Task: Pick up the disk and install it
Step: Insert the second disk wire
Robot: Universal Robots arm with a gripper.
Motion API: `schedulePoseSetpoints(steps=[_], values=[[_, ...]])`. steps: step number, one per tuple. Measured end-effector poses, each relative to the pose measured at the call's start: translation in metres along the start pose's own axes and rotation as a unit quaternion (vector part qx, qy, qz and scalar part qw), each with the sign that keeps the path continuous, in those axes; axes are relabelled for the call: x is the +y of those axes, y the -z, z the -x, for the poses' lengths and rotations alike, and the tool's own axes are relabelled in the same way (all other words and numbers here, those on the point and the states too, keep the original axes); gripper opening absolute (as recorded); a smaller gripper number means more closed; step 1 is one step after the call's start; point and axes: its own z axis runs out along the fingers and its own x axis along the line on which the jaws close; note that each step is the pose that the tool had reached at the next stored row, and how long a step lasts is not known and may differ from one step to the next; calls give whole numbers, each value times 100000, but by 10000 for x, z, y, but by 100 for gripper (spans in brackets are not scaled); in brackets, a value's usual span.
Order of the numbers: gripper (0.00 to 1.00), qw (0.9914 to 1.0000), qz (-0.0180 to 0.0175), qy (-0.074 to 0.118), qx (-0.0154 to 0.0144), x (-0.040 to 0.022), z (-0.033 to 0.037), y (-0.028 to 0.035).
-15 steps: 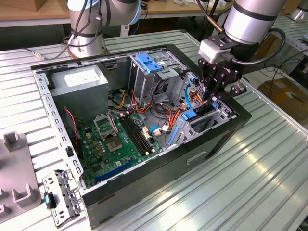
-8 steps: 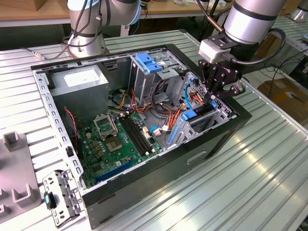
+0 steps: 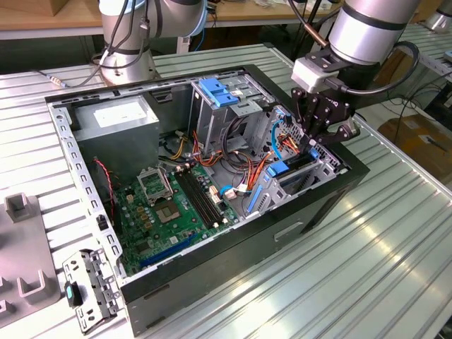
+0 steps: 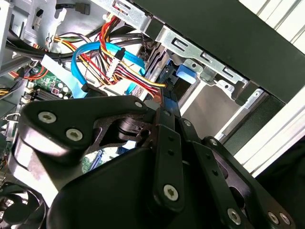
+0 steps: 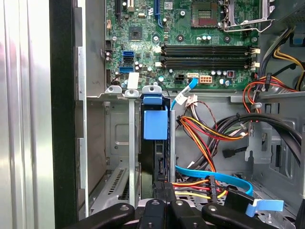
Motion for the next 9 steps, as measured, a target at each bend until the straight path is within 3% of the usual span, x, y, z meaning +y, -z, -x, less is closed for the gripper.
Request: schedulePoseSetpoints(steps=[6, 9], values=[[11, 100000, -2, 2, 0, 0, 0, 1], [11, 100000, 0, -1, 6, 31, 0, 3]])
